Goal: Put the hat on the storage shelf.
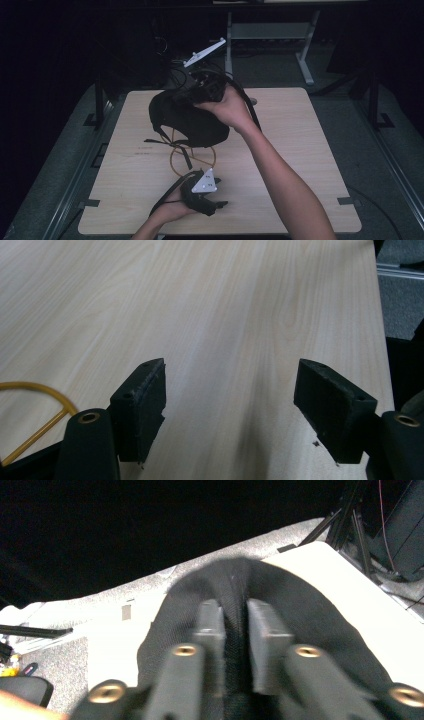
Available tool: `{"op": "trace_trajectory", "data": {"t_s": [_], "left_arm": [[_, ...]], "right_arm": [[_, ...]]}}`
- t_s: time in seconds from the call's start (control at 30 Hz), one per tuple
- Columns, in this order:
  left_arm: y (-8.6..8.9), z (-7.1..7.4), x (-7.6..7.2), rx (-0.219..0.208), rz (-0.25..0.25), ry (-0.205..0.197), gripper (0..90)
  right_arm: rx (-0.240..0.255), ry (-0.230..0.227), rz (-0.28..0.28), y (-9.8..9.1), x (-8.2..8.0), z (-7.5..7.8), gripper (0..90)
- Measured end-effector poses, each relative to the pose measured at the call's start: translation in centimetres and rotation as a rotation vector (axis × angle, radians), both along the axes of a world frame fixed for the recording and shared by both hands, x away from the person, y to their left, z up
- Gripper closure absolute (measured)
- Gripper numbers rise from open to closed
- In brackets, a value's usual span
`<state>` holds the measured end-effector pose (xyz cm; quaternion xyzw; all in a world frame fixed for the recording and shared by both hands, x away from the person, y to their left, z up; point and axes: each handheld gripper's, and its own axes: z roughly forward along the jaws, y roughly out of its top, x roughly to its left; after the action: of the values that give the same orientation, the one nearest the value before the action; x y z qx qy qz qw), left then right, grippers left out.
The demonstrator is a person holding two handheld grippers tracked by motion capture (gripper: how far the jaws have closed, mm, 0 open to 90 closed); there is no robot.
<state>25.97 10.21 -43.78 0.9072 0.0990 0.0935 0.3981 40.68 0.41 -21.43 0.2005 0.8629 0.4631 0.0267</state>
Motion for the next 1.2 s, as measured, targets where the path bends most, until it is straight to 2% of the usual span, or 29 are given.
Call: {"op": "trace_trajectory", "data": {"t_s": [0.07,0.13,0.27,0.37,0.7,0.9,1.07,1.2], "left_arm": [[0.0,-0.1,-0.1,-0.009,0.003,0.001,28.8],[0.0,0.0,0.0,0.000,0.003,-0.004,28.8],[0.1,-0.1,-0.1,0.008,0.005,-0.005,28.7],[0.2,-0.1,-0.1,-0.009,0.013,-0.001,28.8],[0.3,-0.1,-0.1,-0.003,0.015,0.004,28.7],[0.4,-0.1,0.0,0.004,0.010,0.003,28.7],[0.3,-0.1,0.0,0.005,0.011,0.008,28.7],[0.3,-0.2,-0.1,-0.008,0.017,0.014,28.7]], "right_arm": [[-0.007,0.025,0.002,0.4,0.1,-0.4,61.4],[-0.014,0.024,-0.005,0.3,0.2,-0.9,52.3],[0.005,0.027,-0.030,-0.5,0.2,-1.4,44.5],[0.016,0.035,-0.040,-1.2,0.0,-1.6,42.9],[0.040,0.039,-0.050,-2.6,-0.1,-2.0,38.9],[0.037,0.030,-0.063,-4.1,-0.3,-2.9,38.7],[0.040,0.035,-0.080,-5.9,-0.7,-3.9,39.9],[0.045,0.059,-0.074,-6.8,-0.6,-4.9,45.9]]}}
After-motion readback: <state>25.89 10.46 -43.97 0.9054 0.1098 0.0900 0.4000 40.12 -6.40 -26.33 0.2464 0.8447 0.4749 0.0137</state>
